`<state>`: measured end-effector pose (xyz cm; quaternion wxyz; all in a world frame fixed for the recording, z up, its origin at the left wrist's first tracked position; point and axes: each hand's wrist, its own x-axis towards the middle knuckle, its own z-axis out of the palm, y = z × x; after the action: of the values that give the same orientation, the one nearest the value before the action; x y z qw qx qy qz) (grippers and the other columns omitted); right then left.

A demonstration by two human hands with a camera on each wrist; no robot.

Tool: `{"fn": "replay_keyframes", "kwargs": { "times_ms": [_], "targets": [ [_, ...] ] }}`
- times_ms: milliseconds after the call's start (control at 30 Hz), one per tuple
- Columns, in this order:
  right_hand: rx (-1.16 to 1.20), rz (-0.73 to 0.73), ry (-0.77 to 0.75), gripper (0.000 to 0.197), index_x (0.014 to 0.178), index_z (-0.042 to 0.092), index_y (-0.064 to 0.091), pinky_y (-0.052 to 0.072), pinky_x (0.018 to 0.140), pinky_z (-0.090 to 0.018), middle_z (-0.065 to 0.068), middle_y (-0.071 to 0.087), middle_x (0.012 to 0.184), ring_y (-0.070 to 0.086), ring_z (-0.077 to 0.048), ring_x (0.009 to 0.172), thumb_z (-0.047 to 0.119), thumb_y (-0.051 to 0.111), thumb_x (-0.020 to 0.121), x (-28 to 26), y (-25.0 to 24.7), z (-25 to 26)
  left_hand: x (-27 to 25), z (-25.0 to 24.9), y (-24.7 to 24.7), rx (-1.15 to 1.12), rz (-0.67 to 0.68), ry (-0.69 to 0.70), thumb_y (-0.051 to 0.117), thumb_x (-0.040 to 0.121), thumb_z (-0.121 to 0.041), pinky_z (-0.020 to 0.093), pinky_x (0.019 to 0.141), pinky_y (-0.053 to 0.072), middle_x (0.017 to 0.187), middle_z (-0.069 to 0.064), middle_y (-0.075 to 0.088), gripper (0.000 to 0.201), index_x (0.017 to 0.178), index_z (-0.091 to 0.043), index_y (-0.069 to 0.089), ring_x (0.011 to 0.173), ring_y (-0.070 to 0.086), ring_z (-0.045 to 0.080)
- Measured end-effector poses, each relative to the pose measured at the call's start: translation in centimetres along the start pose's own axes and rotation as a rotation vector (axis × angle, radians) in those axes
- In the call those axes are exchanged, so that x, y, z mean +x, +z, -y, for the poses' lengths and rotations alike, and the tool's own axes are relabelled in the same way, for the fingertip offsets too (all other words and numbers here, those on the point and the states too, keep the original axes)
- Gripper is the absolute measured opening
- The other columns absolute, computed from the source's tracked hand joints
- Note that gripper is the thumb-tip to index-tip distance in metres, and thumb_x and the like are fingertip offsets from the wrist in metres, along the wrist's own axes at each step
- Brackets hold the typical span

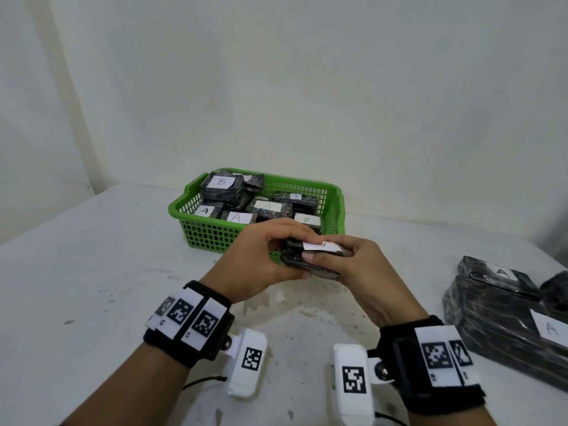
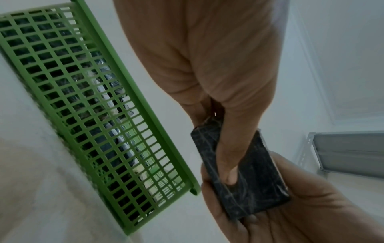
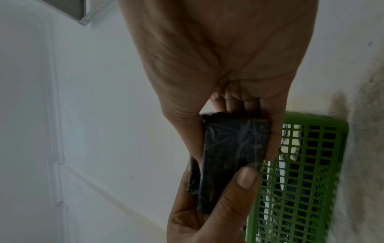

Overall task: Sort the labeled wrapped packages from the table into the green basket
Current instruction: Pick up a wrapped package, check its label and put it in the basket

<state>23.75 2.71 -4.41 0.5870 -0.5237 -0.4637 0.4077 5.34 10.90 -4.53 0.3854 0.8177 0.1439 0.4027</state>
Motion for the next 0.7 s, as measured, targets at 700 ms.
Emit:
{"fn": "replay_keyframes", "kwargs": {
  "times_ms": [700],
  "targets": [
    [-0.065,0.004,-0.095,0.059,0.128,0.022,0.071,0.057,0.099,-0.042,-0.004,0.074,0.127,0.077,-0.025,0.107,0.001,0.089,0.076,-0.3,-1.7,0.4,0.1,1.0,-1.3,-0.196,-0.136,-0.187,0.082,0.078,0.01,0.039,0.099,0.059,0.119,0.003,0.076,0.044,0.117,-0.008,0.071,0.116,0.071,0.017]
  ]
}}
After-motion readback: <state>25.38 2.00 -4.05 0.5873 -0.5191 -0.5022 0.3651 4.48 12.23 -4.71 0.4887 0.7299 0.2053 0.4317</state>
